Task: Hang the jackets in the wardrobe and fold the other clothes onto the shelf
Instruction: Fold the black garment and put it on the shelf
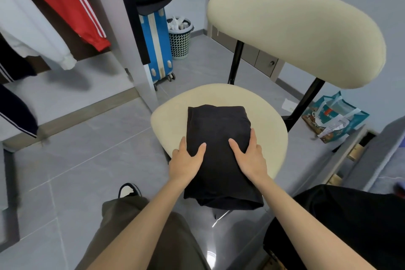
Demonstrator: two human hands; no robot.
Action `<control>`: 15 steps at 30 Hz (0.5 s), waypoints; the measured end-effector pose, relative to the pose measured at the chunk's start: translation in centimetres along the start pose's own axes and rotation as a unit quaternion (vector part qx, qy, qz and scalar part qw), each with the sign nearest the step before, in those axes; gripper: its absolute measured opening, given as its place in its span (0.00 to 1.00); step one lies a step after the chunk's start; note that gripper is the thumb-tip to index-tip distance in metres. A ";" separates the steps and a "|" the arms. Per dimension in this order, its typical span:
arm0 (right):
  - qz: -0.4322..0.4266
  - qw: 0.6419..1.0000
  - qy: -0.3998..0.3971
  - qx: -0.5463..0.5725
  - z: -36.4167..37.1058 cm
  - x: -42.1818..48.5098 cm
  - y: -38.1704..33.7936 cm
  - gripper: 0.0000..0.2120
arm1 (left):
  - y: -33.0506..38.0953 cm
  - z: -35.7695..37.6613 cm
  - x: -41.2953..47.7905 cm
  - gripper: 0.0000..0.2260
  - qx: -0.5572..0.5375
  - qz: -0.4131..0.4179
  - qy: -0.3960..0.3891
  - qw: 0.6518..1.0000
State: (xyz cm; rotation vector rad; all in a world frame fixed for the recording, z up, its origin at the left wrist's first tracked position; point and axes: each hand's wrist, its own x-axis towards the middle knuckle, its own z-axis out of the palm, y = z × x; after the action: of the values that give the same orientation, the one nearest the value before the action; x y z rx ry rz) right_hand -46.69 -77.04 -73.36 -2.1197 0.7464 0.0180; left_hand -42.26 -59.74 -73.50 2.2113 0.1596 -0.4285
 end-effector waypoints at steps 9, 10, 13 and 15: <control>-0.043 0.998 -0.016 0.038 -0.1 -2.5 -0.2 0.47 | -0.3 -1.0 -2.5 0.29 -0.089 0.046 -0.011 0.995; -0.046 0.997 -0.018 0.051 0.0 -3.0 -0.3 0.46 | -0.4 -1.4 -2.9 0.30 -0.100 0.042 -0.017 0.994; -0.055 0.995 -0.027 0.084 -0.2 -4.0 -0.8 0.45 | -0.6 -2.7 -4.2 0.31 -0.130 0.026 -0.027 0.991; -0.064 0.993 -0.033 0.095 -0.4 -4.6 -1.4 0.46 | -0.5 -3.7 -5.1 0.31 -0.137 0.026 -0.016 0.990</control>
State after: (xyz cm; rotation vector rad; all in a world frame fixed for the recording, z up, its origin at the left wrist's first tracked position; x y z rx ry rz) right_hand -49.80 -74.41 -70.81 -1.9706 0.5494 -0.0510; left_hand -46.25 -56.41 -69.93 1.9328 0.1350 -0.3881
